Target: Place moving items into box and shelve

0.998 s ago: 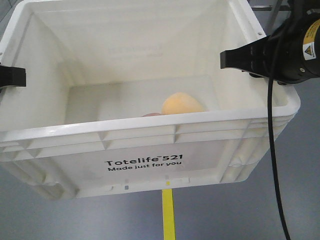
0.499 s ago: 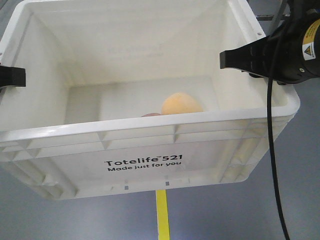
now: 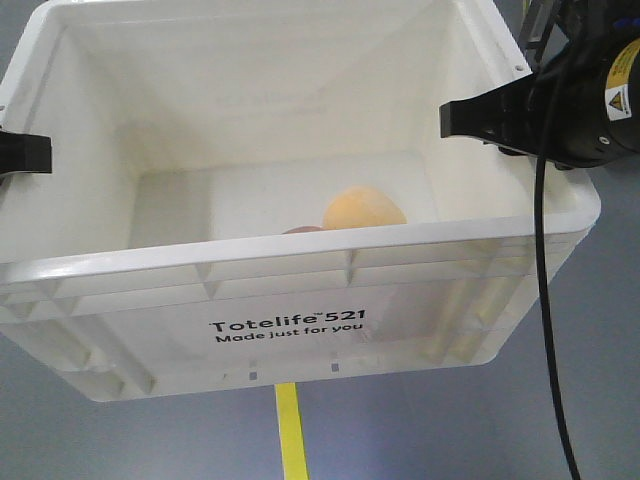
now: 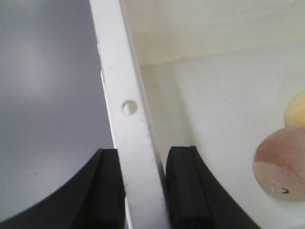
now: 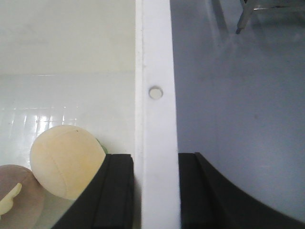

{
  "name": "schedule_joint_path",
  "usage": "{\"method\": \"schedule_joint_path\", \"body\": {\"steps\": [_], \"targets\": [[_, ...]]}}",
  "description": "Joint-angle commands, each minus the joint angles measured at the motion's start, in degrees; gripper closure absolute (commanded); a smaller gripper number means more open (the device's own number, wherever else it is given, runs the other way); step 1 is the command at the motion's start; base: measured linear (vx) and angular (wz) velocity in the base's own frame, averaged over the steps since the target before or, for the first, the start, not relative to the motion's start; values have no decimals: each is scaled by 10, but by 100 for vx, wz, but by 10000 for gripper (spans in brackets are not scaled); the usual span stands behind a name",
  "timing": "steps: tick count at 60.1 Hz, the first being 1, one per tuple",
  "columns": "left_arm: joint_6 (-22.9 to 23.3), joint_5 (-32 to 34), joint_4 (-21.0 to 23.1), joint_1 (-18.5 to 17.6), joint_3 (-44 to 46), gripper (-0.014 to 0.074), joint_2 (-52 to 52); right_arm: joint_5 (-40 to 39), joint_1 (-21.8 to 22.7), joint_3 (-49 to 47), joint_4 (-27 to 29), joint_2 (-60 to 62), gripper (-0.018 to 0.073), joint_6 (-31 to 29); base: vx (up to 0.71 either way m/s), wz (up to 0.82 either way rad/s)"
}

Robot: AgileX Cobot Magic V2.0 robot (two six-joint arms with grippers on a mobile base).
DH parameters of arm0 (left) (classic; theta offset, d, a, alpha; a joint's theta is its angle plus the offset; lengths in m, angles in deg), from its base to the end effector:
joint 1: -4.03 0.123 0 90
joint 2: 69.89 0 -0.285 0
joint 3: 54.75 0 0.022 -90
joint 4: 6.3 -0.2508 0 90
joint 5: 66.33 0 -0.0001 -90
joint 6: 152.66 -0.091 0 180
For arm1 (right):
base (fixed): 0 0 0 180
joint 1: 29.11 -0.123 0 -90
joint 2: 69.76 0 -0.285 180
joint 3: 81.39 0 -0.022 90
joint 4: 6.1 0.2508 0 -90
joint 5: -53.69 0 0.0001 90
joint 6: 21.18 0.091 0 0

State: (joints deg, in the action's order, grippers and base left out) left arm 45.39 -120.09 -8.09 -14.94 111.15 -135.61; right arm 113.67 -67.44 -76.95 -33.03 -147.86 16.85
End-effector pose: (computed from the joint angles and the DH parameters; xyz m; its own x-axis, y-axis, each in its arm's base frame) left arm 0.1820 -0.0601 0.3860 -0.7132 -0.0637 -0.6980 0.1038 0.9753 -0.1951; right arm 0.2114 0.1216 0.3925 -0.6962 -0.0778 -0.7136 -0.0989 0.9950 -0.0120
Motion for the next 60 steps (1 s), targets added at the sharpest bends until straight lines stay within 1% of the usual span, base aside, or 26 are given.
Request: {"method": "schedule_joint_path", "body": {"steps": [1,18,32,60], "targets": [[-16,77,3,-3,24,492,18,-64,2,-24,-70,20,489,-2,40,-20],[-16,77,3,-3,24,492,18,-64,2,-24,-70,20,489,-2,39,-24],[-16,77,3,-3,24,492,18,-64,2,-24,-70,20,489,-2,37,-37],[-16,77,3,-3,24,492,18,-64,2,-24,-70,20,489,-2,32,-59]]}}
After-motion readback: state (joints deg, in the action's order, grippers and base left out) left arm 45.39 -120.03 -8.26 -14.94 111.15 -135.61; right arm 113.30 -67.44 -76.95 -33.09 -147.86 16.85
